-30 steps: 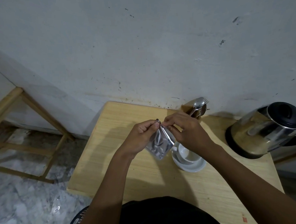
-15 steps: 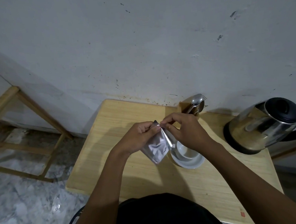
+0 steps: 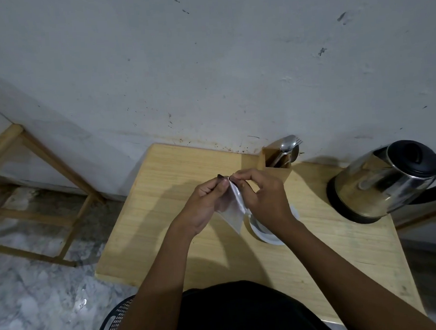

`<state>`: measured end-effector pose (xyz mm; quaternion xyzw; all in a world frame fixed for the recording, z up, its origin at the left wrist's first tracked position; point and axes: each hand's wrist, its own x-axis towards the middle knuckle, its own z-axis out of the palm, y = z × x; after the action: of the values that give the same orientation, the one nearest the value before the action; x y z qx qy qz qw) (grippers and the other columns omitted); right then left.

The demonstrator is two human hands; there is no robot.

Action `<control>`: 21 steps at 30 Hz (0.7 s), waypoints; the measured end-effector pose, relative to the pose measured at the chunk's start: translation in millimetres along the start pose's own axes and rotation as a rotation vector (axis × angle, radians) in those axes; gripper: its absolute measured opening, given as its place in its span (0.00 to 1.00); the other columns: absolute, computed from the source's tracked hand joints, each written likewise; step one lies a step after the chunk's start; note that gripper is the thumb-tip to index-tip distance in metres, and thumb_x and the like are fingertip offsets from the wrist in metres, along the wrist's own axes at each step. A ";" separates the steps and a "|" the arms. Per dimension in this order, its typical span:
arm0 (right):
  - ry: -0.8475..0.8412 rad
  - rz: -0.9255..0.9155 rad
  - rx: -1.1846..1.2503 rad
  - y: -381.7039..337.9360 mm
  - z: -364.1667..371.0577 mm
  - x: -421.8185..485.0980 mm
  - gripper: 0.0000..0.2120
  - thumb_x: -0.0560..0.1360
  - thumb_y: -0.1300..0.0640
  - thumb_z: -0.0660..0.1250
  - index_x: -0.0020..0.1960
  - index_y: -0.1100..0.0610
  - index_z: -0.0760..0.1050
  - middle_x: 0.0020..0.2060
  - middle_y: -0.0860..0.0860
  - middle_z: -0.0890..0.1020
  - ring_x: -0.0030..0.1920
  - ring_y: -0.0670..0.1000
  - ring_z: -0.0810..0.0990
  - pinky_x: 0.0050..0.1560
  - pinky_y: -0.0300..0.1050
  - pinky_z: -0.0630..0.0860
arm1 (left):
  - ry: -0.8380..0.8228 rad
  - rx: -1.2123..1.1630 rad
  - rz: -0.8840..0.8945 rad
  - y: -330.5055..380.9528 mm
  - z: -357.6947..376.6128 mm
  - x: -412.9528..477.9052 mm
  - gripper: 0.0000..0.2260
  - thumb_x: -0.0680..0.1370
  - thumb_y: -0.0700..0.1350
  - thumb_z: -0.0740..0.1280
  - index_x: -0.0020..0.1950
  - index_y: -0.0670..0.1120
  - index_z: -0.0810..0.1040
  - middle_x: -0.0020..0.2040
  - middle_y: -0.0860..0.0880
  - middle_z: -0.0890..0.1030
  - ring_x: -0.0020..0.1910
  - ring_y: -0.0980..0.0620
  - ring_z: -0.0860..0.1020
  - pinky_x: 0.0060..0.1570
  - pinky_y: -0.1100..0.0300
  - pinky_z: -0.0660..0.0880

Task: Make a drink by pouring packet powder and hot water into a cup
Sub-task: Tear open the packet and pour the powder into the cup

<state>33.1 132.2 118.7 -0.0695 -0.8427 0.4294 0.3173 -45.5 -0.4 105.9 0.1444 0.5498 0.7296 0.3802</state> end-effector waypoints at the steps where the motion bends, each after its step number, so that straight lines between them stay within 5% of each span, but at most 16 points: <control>1: 0.019 0.010 0.002 -0.5 1.9 -1.6 0.06 0.73 0.69 0.69 0.47 0.62 0.83 0.42 0.48 0.84 0.45 0.44 0.82 0.48 0.34 0.76 | 0.003 -0.006 0.000 0.2 -0.3 0.3 0.12 0.76 0.49 0.65 0.53 0.43 0.82 0.48 0.46 0.82 0.53 0.48 0.75 0.59 0.51 0.69; 4: 0.074 0.002 -0.010 -1.5 6.6 -6.8 0.06 0.73 0.69 0.69 0.47 0.62 0.82 0.43 0.51 0.85 0.46 0.45 0.82 0.48 0.37 0.77 | -0.007 0.021 0.006 -0.5 -0.7 1.8 0.14 0.77 0.48 0.64 0.55 0.41 0.80 0.51 0.41 0.80 0.54 0.44 0.75 0.62 0.46 0.69; 8: 0.135 -0.098 -0.070 -2.0 10.2 -10.7 0.05 0.73 0.64 0.68 0.46 0.65 0.81 0.42 0.55 0.85 0.46 0.47 0.81 0.50 0.34 0.76 | -0.022 -0.008 0.013 -0.5 1.1 0.6 0.12 0.76 0.49 0.65 0.50 0.43 0.82 0.47 0.46 0.82 0.51 0.51 0.78 0.57 0.56 0.73; 11: 0.153 -0.171 -0.101 1.1 11.8 -13.1 0.04 0.72 0.67 0.69 0.45 0.67 0.82 0.42 0.56 0.85 0.47 0.47 0.81 0.53 0.39 0.78 | -0.035 -0.029 0.014 -3.9 -0.8 0.7 0.13 0.75 0.49 0.65 0.52 0.41 0.81 0.53 0.42 0.80 0.55 0.49 0.77 0.60 0.54 0.71; 17: 0.127 -0.305 -0.150 12.2 10.1 -15.6 0.05 0.72 0.70 0.68 0.47 0.63 0.79 0.41 0.58 0.85 0.47 0.49 0.81 0.65 0.47 0.74 | -0.039 -0.027 -0.004 -9.2 -2.0 1.3 0.09 0.76 0.47 0.64 0.46 0.47 0.83 0.43 0.52 0.82 0.47 0.55 0.76 0.55 0.57 0.70; 21: 0.013 -0.240 -0.174 8.2 2.1 -12.8 0.03 0.74 0.66 0.68 0.45 0.65 0.81 0.40 0.55 0.84 0.45 0.48 0.80 0.54 0.46 0.77 | -0.049 0.052 -0.017 -7.1 -5.6 -1.1 0.09 0.77 0.48 0.64 0.45 0.47 0.82 0.43 0.52 0.81 0.46 0.56 0.76 0.52 0.62 0.71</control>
<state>40.7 130.9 105.4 0.0017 -0.8769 0.3134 0.3645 -45.5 -4.3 97.7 0.1674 0.5603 0.7081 0.3958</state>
